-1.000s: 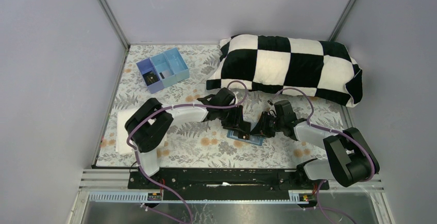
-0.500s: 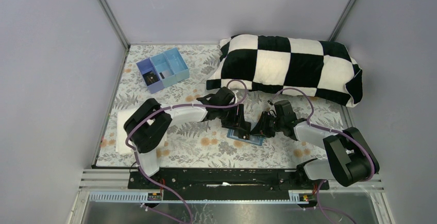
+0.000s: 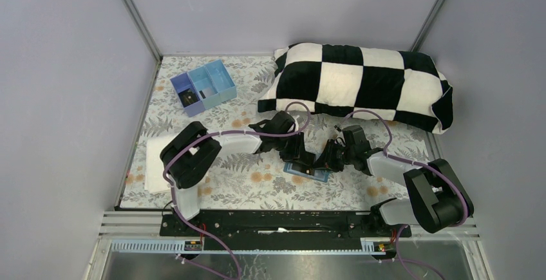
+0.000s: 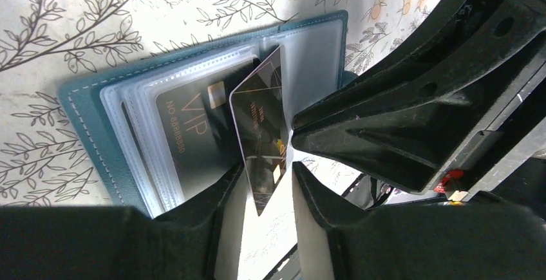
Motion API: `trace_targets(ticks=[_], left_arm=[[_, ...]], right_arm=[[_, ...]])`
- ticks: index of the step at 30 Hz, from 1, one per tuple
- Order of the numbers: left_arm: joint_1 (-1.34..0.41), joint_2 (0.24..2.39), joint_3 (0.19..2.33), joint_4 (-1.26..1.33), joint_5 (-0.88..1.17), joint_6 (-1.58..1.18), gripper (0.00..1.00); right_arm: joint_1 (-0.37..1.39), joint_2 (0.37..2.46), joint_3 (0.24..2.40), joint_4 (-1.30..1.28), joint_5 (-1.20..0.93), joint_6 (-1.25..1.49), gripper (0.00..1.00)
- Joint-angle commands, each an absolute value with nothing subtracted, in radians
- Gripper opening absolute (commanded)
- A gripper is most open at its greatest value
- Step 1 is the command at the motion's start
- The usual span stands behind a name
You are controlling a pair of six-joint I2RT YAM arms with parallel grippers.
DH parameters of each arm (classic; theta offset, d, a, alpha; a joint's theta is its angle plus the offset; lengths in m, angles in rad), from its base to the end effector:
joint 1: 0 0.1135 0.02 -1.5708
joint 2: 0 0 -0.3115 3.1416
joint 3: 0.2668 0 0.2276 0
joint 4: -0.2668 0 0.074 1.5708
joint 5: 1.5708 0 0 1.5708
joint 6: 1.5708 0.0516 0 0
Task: Take the credit cards out of the card holder
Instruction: Remove the credit card from the card holder.
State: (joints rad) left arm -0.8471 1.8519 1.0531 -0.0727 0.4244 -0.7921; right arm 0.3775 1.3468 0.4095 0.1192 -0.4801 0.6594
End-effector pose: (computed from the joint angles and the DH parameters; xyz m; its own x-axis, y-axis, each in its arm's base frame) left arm 0.2360 -0.2992 0.2047 -0.9669 0.1147 -0.2278 0.2422 0.6925 -0.6795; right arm 0.1874 0.0999 0.1884 -0.9163 0.2212 -0.3338 -0.0747 0.7245 0.6852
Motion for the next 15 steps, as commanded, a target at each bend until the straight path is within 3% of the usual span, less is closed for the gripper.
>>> trace_targets(ticks=[1,4,8,15], left_arm=[[-0.851,1.865,1.042,-0.004,0.462,-0.818,0.34],[-0.852,1.863,1.036,0.022,0.467,-0.834,0.24],[-0.850,1.856,1.039,0.013,0.455,-0.832,0.01],[-0.779,1.755,1.043,-0.091,0.438,-0.756,0.00]], right_arm=[[0.375,1.364,0.409,0.110,-0.439,0.649,0.25],[0.375,1.364,0.408,0.111,-0.439,0.649,0.25],[0.375,1.361,0.409,0.107,-0.439,0.652,0.25],[0.375,1.248,0.438,0.014,-0.391,0.647,0.26]])
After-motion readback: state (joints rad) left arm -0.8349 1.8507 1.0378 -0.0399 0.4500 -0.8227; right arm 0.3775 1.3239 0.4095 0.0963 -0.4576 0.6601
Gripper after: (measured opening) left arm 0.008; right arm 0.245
